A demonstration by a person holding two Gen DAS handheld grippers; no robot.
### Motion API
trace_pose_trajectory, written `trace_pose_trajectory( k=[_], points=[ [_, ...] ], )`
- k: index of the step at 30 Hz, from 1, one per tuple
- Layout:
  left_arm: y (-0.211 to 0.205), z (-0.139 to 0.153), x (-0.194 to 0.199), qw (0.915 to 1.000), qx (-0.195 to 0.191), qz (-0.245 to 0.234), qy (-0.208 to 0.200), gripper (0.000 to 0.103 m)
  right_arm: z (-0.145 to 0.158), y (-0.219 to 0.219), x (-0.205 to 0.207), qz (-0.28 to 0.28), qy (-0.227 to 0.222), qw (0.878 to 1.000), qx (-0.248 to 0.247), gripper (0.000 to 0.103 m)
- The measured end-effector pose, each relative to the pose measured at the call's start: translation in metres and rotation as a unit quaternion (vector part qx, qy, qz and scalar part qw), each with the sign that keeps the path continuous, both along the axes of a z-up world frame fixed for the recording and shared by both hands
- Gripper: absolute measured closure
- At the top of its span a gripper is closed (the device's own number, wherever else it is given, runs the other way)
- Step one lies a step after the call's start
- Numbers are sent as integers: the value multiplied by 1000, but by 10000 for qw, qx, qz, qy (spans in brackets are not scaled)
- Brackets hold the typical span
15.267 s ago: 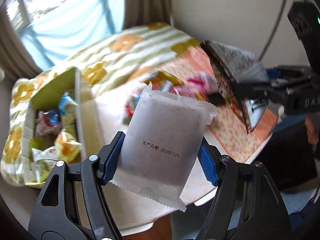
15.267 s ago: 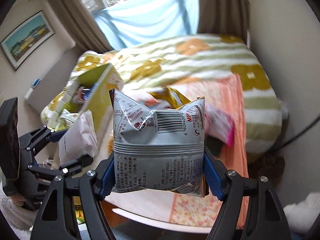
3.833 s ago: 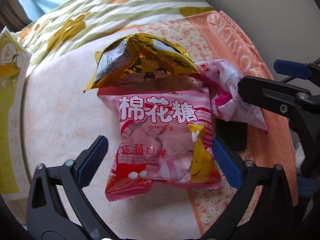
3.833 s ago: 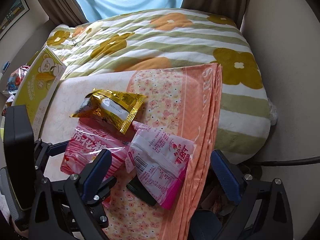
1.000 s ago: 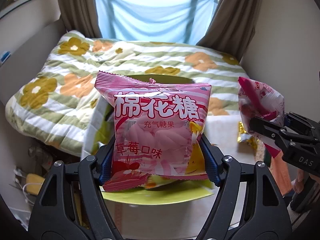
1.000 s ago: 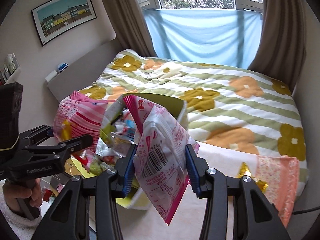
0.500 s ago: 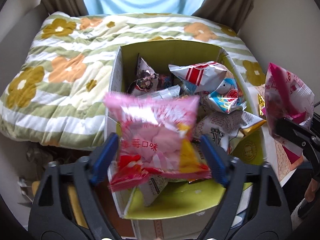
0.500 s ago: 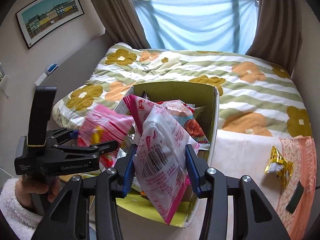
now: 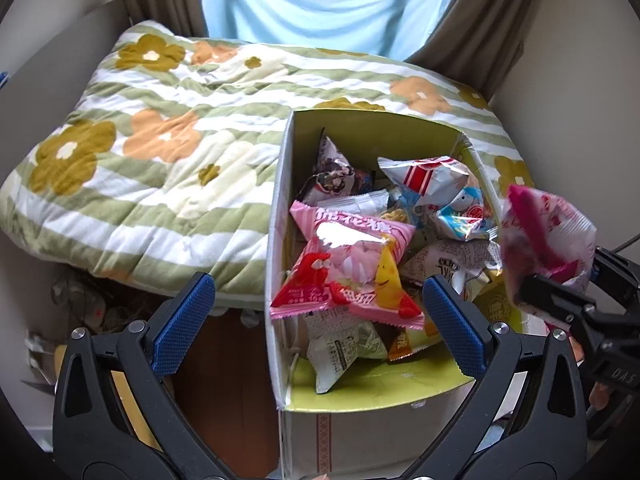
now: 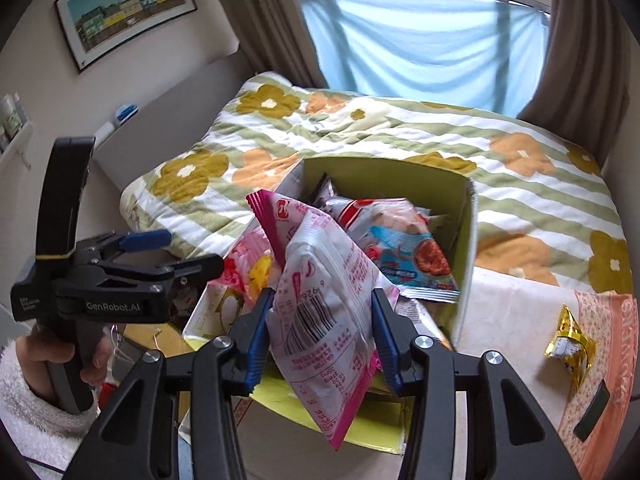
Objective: Organize snacks
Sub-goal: 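Carry both bags into the yellow-green box and open both tools to release, then move both open tools back toward the gold bag and green bar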
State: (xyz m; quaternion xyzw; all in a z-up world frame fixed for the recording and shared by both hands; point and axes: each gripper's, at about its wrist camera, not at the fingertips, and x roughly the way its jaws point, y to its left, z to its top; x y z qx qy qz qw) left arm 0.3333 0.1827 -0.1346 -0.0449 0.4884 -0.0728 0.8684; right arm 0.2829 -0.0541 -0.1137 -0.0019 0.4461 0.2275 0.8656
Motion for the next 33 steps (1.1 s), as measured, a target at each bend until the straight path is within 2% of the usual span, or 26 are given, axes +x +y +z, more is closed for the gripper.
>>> trace_pose_trajectory(
  k=[2, 4, 5, 6, 15, 24, 33],
  points=[
    [3, 0, -3, 9999, -90, 50, 16, 0, -2, 8, -3, 124, -69, 9998, -128, 54],
    [5, 1, -6, 9999, -107, 91, 8, 0, -2, 13, -6, 184, -199, 9993, -272, 32],
    [5, 1, -8, 9999, -102, 95, 8, 0, -1, 14, -9, 178, -296, 9988, -337, 14],
    [5, 1, -9, 9999, -92, 94, 7, 0, 0, 13, -11, 167, -380, 9985, -355, 9],
    [0, -8, -19, 9999, -75, 21, 119, 0, -10, -6, -16, -244, -175, 9994, -189, 9],
    [-10, 4, -24, 9996, -40, -278, -72, 0, 1, -19, -30, -668, -350, 9969, -231, 9],
    [-60, 27, -24, 9963, -43, -796, -319, 0, 11, -69, -55, -1365, -484, 9892, -244, 9]
  ],
)
